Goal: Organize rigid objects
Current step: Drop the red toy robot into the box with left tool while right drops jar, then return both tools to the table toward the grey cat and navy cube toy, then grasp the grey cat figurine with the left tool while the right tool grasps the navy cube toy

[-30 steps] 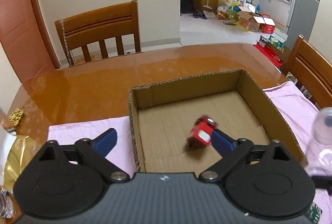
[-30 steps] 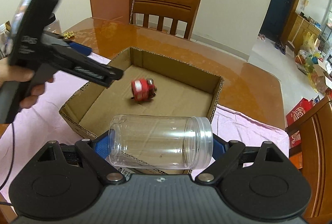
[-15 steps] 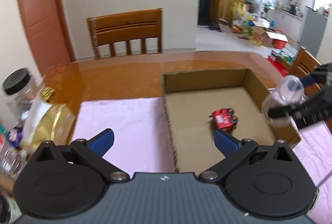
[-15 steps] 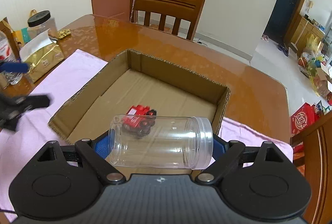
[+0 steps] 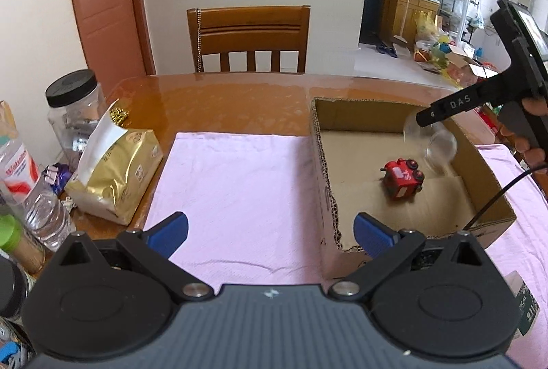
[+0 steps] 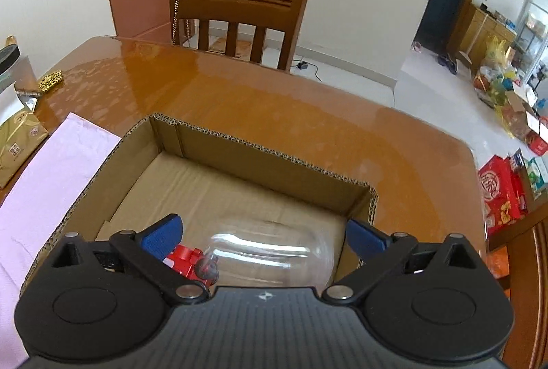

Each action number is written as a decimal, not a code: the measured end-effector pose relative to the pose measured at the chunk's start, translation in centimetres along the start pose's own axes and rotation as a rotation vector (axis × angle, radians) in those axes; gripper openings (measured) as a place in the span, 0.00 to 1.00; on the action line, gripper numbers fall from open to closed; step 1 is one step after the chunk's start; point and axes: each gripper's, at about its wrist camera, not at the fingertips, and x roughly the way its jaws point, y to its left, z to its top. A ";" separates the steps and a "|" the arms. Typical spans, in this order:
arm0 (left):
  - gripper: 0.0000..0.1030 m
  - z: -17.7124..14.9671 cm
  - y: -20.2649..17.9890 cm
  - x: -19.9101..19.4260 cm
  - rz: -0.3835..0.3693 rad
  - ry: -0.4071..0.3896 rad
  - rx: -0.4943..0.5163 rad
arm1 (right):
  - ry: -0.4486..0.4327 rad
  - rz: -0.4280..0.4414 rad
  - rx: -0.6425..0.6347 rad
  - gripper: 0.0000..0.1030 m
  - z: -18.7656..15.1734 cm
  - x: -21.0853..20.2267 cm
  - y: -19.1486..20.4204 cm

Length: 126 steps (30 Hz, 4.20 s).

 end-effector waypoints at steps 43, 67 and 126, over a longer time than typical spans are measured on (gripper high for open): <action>0.99 -13.1 -8.3 -2.7 -0.214 0.202 0.287 | 0.042 0.092 -0.014 1.00 -22.1 -11.4 5.9; 0.99 -13.9 -4.3 -2.2 -0.131 0.256 0.231 | 0.200 0.244 -0.277 1.00 -26.3 -8.2 11.5; 0.72 -15.1 -10.8 -1.4 0.009 0.231 0.088 | 0.065 0.364 -0.411 0.54 -26.9 -9.2 9.5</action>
